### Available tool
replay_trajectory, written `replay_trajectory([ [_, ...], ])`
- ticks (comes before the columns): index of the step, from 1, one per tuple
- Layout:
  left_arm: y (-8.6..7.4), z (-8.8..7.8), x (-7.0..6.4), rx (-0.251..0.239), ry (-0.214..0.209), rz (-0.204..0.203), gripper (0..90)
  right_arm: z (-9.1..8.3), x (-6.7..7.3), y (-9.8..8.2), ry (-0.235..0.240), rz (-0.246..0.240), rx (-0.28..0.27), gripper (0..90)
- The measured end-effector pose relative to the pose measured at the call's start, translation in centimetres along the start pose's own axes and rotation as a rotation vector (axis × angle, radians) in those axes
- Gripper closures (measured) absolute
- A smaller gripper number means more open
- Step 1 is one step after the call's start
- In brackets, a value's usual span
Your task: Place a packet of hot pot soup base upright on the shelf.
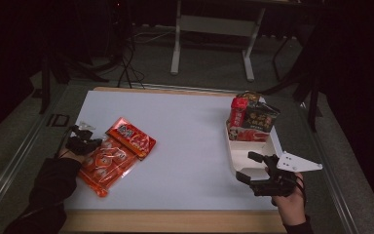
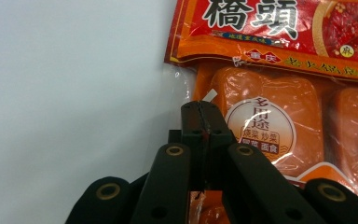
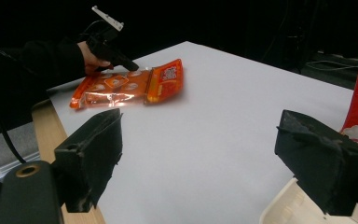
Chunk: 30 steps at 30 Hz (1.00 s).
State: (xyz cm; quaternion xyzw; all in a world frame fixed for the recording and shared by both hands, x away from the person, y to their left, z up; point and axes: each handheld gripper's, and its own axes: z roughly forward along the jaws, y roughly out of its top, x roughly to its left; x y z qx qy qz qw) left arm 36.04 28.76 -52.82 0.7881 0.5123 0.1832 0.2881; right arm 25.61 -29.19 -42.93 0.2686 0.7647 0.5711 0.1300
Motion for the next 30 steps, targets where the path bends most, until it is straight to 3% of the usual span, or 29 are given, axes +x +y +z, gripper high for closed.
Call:
replay_trajectory([
  [7,0.3,0.2,-2.4,0.007,-0.061,0.067,90.0,0.0,0.0,0.0,0.002,-0.001,0.000,14.9],
  [9,0.3,0.1,-2.7,0.010,-0.062,0.088,90.0,0.0,0.0,0.0,0.003,0.000,-0.001,14.9],
  [14,0.1,-0.2,-2.4,0.012,-0.066,0.093,90.0,0.0,0.1,0.1,0.005,0.000,-0.001,14.9],
  [16,-0.2,-0.6,-2.2,-0.002,-0.040,0.111,90.0,0.0,0.1,0.1,0.006,-0.002,-0.003,14.9],
  [19,-0.7,-1.3,-1.7,-0.028,-0.047,0.120,90.0,0.0,0.2,0.2,0.006,-0.002,-0.003,14.9],
  [20,-0.9,-1.5,-1.5,-0.016,-0.040,0.149,90.0,0.0,0.2,0.2,0.007,-0.001,-0.004,14.9],
  [21,-1.1,-1.7,-1.4,-0.013,-0.035,0.152,90.0,0.0,0.2,0.2,0.008,-0.001,-0.004,14.9],
  [22,-1.3,-1.9,-1.1,-0.011,-0.045,0.138,90.0,0.0,0.2,0.2,0.008,-0.002,-0.003,14.9],
  [29,-2.4,-2.6,-0.4,0.035,-0.042,0.146,90.0,0.0,0.3,0.2,0.011,0.001,-0.003,14.9],
  [30,-3.0,-2.6,0.0,0.057,-0.062,0.145,90.0,0.1,0.3,0.2,0.011,-0.001,-0.002,14.9],
])
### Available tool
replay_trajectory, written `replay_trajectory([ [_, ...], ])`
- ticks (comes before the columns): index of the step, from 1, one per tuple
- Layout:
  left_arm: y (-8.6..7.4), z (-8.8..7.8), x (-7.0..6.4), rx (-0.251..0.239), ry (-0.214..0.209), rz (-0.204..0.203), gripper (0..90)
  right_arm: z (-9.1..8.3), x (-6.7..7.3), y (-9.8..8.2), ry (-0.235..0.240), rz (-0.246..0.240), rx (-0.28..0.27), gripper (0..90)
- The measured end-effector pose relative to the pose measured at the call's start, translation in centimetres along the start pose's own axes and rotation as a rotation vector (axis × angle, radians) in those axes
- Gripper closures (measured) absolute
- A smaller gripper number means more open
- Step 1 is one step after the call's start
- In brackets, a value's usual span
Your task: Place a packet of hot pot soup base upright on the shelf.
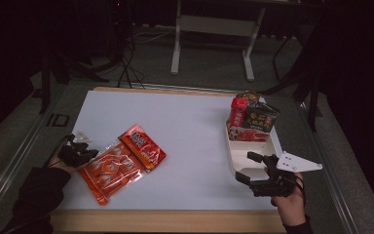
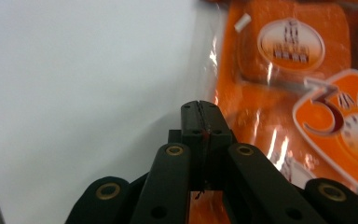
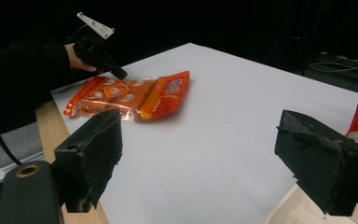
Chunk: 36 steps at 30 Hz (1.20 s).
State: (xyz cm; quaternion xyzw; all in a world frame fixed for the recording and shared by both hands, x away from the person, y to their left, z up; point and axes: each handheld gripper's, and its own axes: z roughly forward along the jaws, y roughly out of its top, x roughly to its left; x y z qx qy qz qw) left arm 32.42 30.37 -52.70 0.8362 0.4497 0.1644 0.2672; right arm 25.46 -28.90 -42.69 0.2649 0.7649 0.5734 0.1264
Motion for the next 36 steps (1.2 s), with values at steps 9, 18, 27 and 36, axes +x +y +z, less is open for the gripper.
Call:
replay_trajectory([
  [9,-0.1,-0.2,-0.8,0.016,-0.034,-0.006,90.0,0.0,0.0,-0.1,0.002,0.005,0.005,14.9],
  [18,-0.3,-0.3,-3.4,-0.003,-0.109,0.028,90.0,0.2,0.0,-0.1,0.005,0.004,0.006,14.9],
  [27,0.2,-0.1,-5.7,-0.006,-0.152,0.057,90.0,0.2,0.0,-0.1,0.006,0.001,0.007,14.9],
  [36,1.4,0.7,-9.0,-0.004,-0.245,0.115,90.0,0.1,0.0,-0.1,0.007,0.003,0.005,14.9],
])
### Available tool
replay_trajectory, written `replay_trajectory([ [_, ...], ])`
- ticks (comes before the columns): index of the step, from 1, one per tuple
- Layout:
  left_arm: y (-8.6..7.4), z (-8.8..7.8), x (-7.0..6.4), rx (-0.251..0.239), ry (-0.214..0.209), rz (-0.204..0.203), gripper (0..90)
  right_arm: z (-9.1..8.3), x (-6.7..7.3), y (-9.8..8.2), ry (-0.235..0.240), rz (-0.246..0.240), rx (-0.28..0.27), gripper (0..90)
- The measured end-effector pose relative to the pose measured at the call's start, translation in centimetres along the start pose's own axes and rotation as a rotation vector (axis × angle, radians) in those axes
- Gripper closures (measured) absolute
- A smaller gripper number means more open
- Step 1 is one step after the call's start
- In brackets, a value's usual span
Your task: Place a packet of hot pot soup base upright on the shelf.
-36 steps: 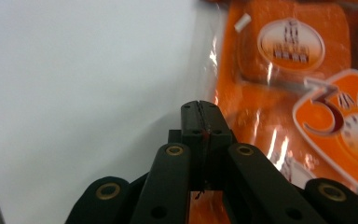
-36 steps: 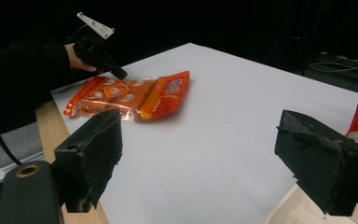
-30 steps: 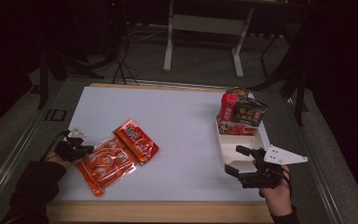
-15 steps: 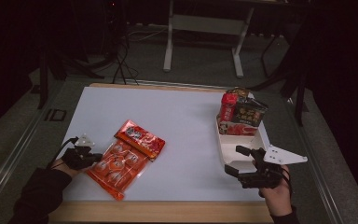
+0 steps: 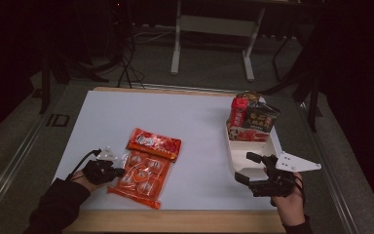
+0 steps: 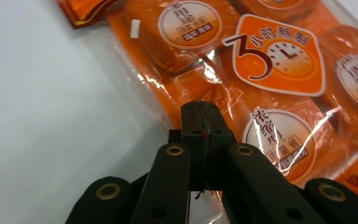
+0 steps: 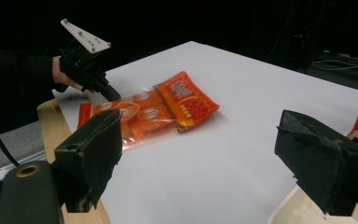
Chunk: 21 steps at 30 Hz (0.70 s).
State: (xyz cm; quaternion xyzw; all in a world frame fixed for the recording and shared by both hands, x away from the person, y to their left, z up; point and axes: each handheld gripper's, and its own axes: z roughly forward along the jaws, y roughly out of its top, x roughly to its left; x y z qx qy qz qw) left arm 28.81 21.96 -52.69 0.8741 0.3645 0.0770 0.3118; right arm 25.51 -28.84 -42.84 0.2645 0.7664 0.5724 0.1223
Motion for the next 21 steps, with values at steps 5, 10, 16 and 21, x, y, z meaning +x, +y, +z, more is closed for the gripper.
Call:
replay_trajectory([
  [5,0.2,0.2,-0.3,-0.003,-0.019,-0.005,90.0,0.0,0.0,0.0,0.002,0.001,0.000,14.9],
  [10,0.4,0.3,-0.3,-0.024,-0.014,0.007,90.0,0.0,0.0,0.0,0.001,0.000,0.001,14.9],
  [16,0.9,0.9,0.6,-0.068,0.044,-0.025,89.9,0.0,0.0,-0.1,0.002,0.000,0.002,14.9],
  [21,1.4,1.7,0.8,-0.089,0.068,-0.054,89.9,-0.1,-0.1,-0.1,-0.001,0.004,0.005,14.9],
])
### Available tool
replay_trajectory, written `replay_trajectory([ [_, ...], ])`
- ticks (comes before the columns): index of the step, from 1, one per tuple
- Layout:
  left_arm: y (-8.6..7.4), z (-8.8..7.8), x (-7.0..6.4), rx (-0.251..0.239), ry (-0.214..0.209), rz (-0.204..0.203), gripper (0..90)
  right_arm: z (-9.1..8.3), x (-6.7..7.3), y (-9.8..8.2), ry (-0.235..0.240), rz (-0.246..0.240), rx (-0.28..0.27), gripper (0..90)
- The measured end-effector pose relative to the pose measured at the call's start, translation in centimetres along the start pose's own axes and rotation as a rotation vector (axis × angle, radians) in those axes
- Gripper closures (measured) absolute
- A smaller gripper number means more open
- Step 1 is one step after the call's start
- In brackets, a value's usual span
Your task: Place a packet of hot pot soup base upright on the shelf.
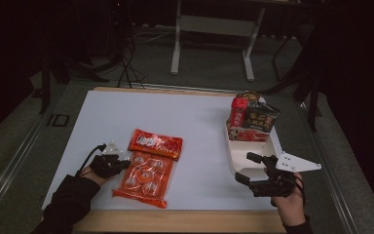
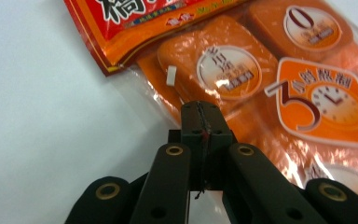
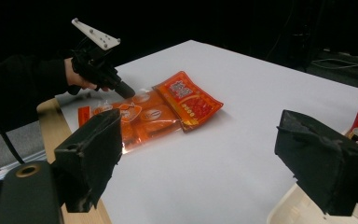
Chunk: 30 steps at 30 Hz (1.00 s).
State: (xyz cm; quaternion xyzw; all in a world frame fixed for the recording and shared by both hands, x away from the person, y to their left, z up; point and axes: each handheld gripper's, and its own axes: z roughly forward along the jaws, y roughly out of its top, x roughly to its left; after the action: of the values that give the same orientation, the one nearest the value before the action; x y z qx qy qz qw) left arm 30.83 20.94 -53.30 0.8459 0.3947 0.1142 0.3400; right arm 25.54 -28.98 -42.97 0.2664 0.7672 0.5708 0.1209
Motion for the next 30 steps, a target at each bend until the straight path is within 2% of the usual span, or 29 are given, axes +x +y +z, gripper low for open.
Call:
replay_trajectory([
  [2,0.2,0.1,-0.1,0.003,-0.009,0.002,90.0,0.0,0.0,0.0,0.001,0.003,0.001,14.9],
  [9,0.9,0.4,-1.0,0.015,-0.002,0.000,90.0,0.2,0.1,0.0,0.005,0.000,0.004,14.9],
  [16,2.1,1.6,-2.5,0.023,-0.040,0.039,90.0,0.2,0.1,0.0,0.005,0.000,0.004,14.9],
  [17,2.6,2.1,-3.1,0.022,-0.052,0.050,90.0,0.2,0.1,-0.1,0.006,0.001,0.004,14.9],
  [20,2.8,2.3,-3.3,0.024,-0.058,0.053,90.0,0.2,0.1,-0.1,0.007,0.002,0.006,14.9],
  [23,3.6,3.0,-4.1,0.025,-0.082,0.074,90.0,0.1,0.0,-0.1,0.007,0.002,0.007,14.9],
  [26,3.7,3.1,-4.1,0.027,-0.087,0.092,90.0,0.1,0.0,-0.1,0.007,0.004,0.005,14.9],
  [30,3.3,2.6,-3.7,0.026,-0.101,0.093,89.9,0.0,0.1,-0.1,0.003,0.001,-0.001,14.9],
])
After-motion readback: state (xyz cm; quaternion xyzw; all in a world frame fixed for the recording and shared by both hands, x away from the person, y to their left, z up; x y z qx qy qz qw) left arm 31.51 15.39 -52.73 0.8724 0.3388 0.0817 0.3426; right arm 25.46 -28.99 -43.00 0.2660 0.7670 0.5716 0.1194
